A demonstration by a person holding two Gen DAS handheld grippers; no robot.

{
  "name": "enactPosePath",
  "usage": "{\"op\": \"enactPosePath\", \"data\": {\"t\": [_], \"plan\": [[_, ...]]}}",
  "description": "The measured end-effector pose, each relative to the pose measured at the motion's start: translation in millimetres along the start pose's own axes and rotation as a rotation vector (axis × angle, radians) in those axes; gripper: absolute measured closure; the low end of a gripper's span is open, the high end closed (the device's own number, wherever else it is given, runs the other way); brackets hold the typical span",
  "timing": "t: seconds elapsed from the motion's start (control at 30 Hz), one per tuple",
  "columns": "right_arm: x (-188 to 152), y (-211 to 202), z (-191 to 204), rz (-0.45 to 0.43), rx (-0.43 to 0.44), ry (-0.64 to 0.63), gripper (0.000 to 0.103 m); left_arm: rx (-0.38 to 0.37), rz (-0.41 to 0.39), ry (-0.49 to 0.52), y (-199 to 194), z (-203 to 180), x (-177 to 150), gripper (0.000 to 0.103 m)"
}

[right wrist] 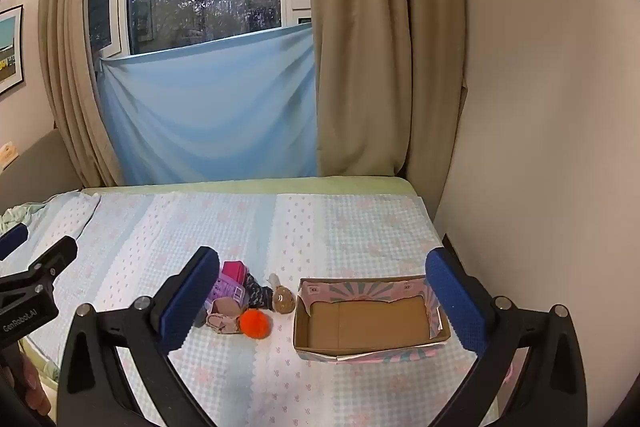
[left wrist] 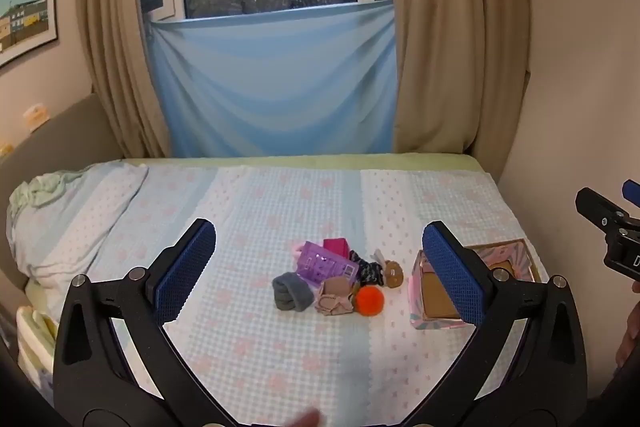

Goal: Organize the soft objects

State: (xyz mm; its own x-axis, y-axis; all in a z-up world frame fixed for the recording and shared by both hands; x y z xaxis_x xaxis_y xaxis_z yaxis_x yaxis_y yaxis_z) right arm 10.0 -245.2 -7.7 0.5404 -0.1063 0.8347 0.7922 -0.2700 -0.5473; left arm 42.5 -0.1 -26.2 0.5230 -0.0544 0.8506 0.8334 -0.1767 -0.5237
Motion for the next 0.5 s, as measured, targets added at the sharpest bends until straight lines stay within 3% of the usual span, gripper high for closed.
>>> {"op": "enactPosePath", "data": {"t": [0.17,0.5], "plan": [[4.5,-1.7,-3.7,-0.023,-0.023,-0.018,0.0,0.006,0.022,0.005,9.5,-0.3,0.2,0.0],[2.2,0.4,-0.8,-0.008,-0.031,-0.019,0.0,-0.024,-0.028,-0.006,-3.2,3.8,1.4,0.0]]}}
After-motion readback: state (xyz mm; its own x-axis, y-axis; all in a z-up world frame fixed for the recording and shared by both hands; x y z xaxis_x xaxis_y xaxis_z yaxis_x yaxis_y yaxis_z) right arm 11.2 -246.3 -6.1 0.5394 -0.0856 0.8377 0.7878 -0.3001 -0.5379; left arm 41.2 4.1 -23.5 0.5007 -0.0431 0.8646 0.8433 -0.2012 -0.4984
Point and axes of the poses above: each gripper's, at about its wrist camera, not at the fingertips, and y roughly the way its jaws point, z to its left, x to its top, the point moved 5 cm from there along y, roughly the way its jaws point, and after that the axes turned 10 degrees about -x, right-handed, at the moved point
